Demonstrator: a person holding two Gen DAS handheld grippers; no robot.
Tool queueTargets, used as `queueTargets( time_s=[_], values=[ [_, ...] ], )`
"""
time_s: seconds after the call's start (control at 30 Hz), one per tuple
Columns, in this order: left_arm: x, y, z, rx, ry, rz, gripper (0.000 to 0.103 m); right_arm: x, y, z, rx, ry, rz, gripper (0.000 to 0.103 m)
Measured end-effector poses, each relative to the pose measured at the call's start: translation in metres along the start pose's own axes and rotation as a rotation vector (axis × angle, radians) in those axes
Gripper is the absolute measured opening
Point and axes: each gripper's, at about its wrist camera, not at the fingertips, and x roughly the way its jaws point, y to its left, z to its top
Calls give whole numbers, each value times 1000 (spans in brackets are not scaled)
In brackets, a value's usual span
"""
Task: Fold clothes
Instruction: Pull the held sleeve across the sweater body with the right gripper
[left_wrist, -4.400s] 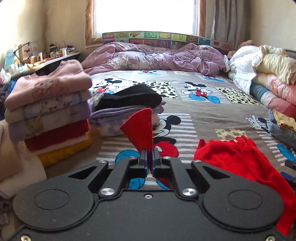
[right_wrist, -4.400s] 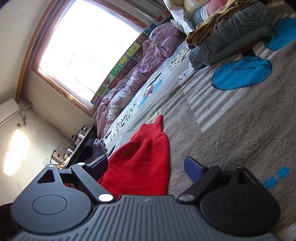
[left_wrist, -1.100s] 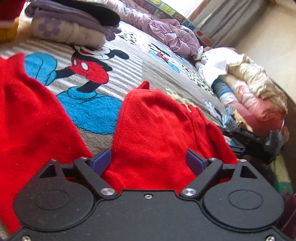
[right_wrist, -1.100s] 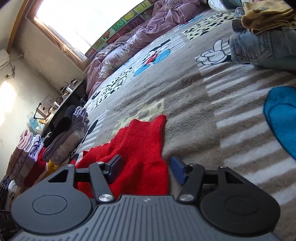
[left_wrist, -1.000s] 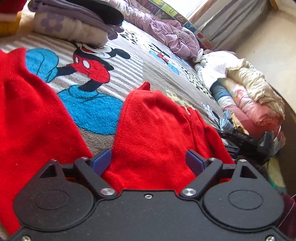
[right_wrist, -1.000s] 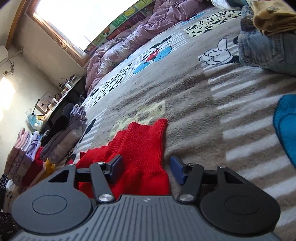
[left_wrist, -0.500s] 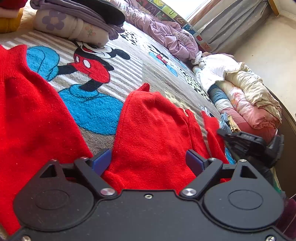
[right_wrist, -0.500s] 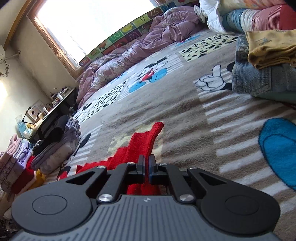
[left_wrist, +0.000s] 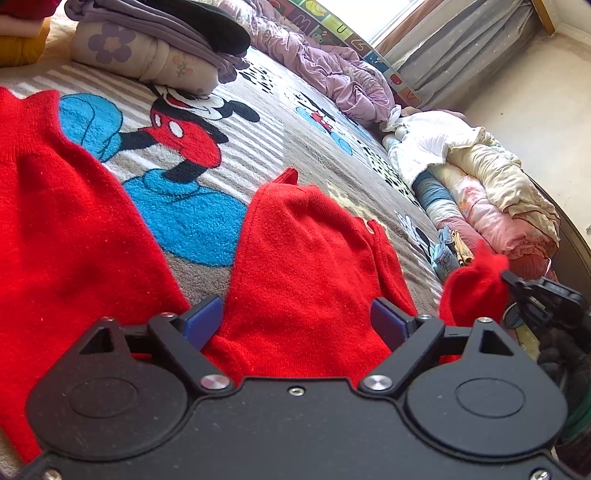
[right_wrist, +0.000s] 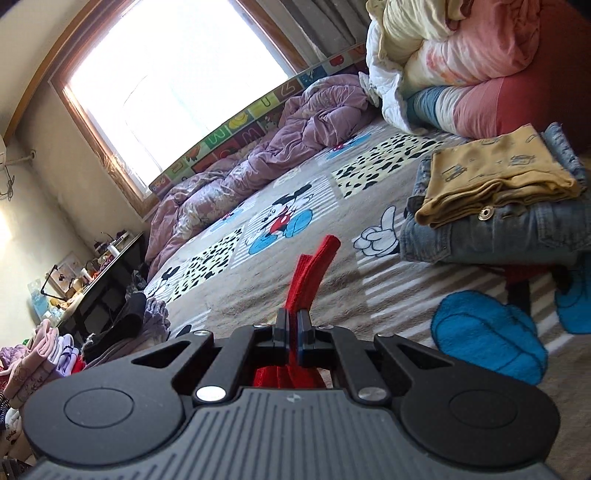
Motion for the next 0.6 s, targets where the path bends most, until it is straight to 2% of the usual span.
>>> queueTargets(
  time_s=[0.33,0.6],
  values=[
    [-5,0,-2,-7,-14,6,88,-68,-31,0,64,-104,-65,6],
    [-7,-2,-3,-12,-23,13,88,-107,-59,-6,116,-150,-123,6]
  ],
)
